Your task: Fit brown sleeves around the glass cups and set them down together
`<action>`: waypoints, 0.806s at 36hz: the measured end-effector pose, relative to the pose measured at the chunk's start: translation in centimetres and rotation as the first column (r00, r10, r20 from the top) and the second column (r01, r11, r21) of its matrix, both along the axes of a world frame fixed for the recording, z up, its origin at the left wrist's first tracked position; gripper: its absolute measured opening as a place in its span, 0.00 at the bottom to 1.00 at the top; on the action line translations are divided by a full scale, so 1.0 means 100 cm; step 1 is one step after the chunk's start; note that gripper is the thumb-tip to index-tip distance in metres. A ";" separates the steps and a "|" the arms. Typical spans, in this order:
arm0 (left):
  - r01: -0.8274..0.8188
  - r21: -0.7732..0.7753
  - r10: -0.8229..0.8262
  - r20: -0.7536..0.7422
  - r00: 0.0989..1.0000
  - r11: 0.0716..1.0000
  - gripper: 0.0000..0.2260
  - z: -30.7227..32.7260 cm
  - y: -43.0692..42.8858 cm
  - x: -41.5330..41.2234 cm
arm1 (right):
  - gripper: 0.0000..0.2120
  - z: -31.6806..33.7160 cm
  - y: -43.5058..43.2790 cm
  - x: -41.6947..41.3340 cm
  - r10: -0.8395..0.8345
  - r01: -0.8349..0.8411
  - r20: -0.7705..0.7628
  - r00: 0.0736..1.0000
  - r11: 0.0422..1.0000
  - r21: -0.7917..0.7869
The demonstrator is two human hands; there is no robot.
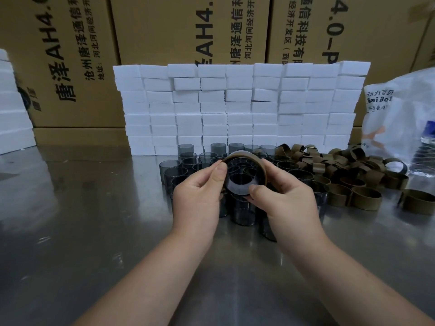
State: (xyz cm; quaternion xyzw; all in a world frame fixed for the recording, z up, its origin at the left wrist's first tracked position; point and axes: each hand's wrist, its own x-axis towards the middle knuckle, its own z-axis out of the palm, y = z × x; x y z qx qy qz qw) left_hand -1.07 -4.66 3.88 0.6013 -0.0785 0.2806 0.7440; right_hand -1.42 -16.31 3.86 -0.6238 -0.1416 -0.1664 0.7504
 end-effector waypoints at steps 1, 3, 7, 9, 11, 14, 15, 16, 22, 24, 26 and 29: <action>0.018 -0.021 -0.018 0.001 1.000 1.000 0.15 0.000 0.000 0.000 | 0.22 -0.001 0.000 0.001 -0.006 0.006 0.003 1.000 1.000 -0.003; 0.055 -0.051 -0.056 -0.010 0.998 0.997 0.14 0.001 0.001 0.001 | 0.23 -0.001 -0.001 0.002 -0.012 0.012 0.003 1.000 1.000 -0.008; 0.127 -0.065 -0.132 -0.069 0.989 0.990 0.15 0.000 0.003 0.003 | 0.25 -0.002 -0.002 0.001 -0.012 0.012 -0.004 1.000 1.000 -0.007; 0.156 -0.055 -0.161 -0.090 0.983 0.986 0.19 0.000 0.005 0.004 | 0.24 -0.003 -0.001 0.001 0.003 -0.003 -0.015 1.000 1.000 -0.003; 0.196 -0.049 -0.201 -0.127 0.971 0.979 0.22 -0.001 0.004 0.005 | 0.23 -0.004 0.000 0.001 0.025 -0.025 -0.016 1.000 1.000 -0.003; 0.277 -0.058 -0.283 -0.164 0.945 0.959 0.16 -0.002 0.002 0.002 | 0.22 -0.005 0.001 0.001 0.041 -0.041 -0.019 0.999 0.999 0.003; 0.299 -0.039 -0.301 -0.175 0.937 0.953 0.14 -0.001 0.001 0.001 | 0.22 -0.005 0.001 0.001 0.044 -0.044 -0.014 0.999 0.999 0.010; 0.324 -0.026 -0.323 -0.185 0.928 0.946 0.14 0.000 0.000 -0.001 | 0.22 -0.006 0.001 0.001 0.050 -0.050 -0.007 0.999 0.999 0.019; 0.432 -0.136 -0.448 -0.126 0.885 0.892 0.17 -0.002 -0.003 -0.003 | 0.38 -0.007 0.005 0.000 0.089 -0.089 -0.011 0.996 0.995 0.034; 0.427 -0.176 -0.450 -0.125 0.884 0.887 0.23 -0.005 -0.005 -0.003 | 0.44 -0.007 0.008 -0.002 0.137 -0.129 -0.072 0.988 0.986 0.101; 0.419 -0.214 -0.451 -0.137 0.882 0.883 0.25 -0.004 -0.006 -0.005 | 0.45 -0.006 0.009 -0.002 0.170 -0.156 -0.114 0.979 0.980 0.123; 0.444 -0.178 -0.468 -0.126 0.875 0.878 0.28 -0.005 -0.006 -0.003 | 0.40 -0.005 0.009 -0.002 0.198 -0.185 -0.137 0.971 0.977 0.106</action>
